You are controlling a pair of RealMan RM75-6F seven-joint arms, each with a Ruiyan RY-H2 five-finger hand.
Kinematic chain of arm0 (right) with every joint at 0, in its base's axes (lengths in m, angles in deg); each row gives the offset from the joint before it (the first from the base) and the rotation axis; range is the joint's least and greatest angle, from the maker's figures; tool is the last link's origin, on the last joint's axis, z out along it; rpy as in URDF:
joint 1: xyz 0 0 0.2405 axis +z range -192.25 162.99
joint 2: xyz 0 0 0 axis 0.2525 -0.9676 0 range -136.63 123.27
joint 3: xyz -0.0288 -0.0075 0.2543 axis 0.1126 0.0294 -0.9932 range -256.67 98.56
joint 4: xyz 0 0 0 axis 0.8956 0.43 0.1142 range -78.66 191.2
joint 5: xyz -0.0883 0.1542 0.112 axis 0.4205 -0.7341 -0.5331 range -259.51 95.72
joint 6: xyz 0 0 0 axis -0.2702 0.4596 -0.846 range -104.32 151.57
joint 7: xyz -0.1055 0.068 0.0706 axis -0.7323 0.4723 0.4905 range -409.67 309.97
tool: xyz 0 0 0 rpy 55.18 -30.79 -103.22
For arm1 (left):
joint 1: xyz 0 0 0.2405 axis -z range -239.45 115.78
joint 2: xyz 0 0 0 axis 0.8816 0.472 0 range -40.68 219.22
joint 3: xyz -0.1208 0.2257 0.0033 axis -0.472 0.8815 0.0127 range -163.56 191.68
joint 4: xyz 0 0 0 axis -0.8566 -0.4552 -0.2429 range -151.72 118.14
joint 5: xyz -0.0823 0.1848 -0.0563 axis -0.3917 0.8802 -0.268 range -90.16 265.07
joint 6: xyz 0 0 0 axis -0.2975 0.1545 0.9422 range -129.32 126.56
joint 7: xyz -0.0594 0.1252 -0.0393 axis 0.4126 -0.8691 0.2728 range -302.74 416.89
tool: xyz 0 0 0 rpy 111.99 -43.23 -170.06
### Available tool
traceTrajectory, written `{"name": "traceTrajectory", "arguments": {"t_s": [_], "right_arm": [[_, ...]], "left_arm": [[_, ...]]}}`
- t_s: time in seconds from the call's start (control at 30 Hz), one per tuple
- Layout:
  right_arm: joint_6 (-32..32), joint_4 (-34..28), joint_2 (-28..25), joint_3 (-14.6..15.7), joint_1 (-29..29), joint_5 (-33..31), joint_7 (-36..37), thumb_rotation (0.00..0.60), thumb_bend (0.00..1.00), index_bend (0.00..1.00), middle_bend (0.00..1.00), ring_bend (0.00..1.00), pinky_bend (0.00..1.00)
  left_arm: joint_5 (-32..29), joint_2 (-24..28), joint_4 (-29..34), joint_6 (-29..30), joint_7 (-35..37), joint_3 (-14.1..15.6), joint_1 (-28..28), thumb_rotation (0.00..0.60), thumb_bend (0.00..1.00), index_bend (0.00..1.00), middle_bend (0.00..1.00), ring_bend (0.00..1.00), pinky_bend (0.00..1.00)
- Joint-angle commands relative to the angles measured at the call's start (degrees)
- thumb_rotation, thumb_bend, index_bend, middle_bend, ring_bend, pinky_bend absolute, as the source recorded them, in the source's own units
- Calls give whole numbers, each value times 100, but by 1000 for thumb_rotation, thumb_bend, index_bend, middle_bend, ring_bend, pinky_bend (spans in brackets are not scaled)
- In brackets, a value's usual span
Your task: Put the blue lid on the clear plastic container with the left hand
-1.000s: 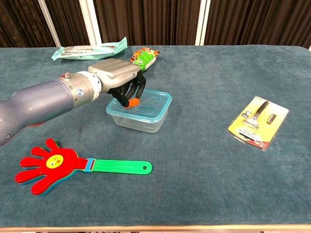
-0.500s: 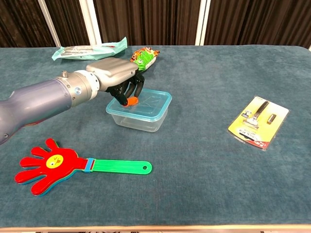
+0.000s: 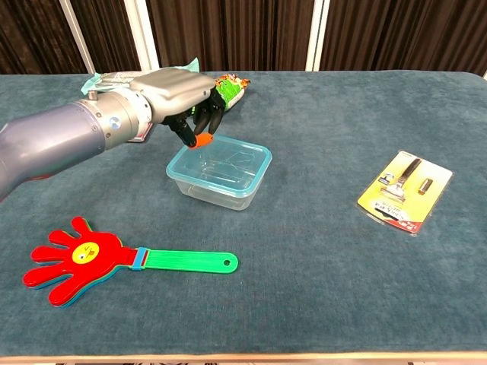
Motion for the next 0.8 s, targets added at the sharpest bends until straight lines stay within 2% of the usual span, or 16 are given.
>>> {"name": "traceTrajectory", "arguments": {"t_s": [0.03,0.43,0.8], "right_arm": [[4,-1,-1,-5,1,-13,-2,600,338,0,14,0,0],[12,-15,-6,-13,-1,-39,14,600,339,0,14,0,0],[9,-18,-11,-19,-3,-50,10,600,338,0,14,0,0]], "left_arm": [[18,24,26,0,-18,-11,19,600,599,668,631,444,404],[32,-17,-356,8,-460,84,85,600,598,671,634,449,404],[176,-242,-760,-81,-215,112,143,600,599,672,633,449,404]]}}
